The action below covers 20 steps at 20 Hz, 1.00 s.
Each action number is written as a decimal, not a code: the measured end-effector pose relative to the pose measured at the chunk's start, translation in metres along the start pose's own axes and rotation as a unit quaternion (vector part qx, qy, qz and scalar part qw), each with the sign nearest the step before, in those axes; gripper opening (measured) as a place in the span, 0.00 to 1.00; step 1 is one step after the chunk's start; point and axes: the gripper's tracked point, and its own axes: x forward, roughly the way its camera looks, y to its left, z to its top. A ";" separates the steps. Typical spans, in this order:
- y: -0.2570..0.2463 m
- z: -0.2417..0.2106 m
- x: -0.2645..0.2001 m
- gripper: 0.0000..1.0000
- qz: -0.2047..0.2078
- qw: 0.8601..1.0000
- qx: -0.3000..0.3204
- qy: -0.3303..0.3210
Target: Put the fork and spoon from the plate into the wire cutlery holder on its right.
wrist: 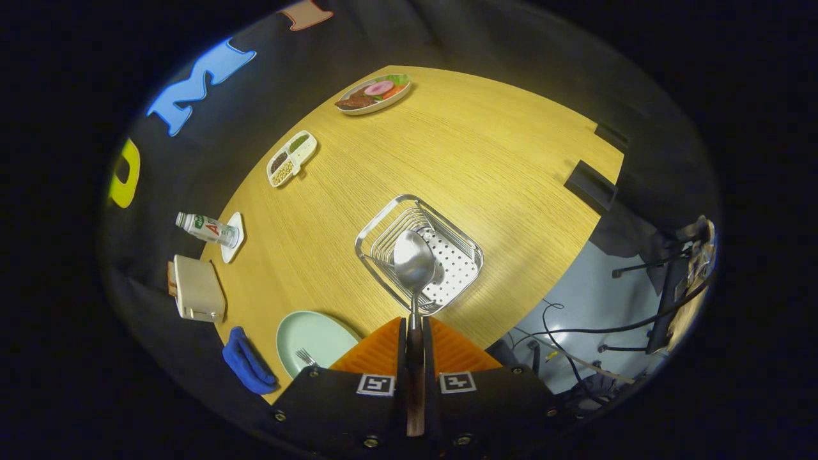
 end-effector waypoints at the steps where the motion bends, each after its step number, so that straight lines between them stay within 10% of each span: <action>1: -0.002 0.001 -0.001 0.14 -0.003 1.000 0.000 -0.002; 7: 0.003 0.006 0.001 0.51 0.007 1.000 0.011 -0.019; 20: 0.014 -0.020 -0.002 0.51 0.025 1.000 0.003 0.004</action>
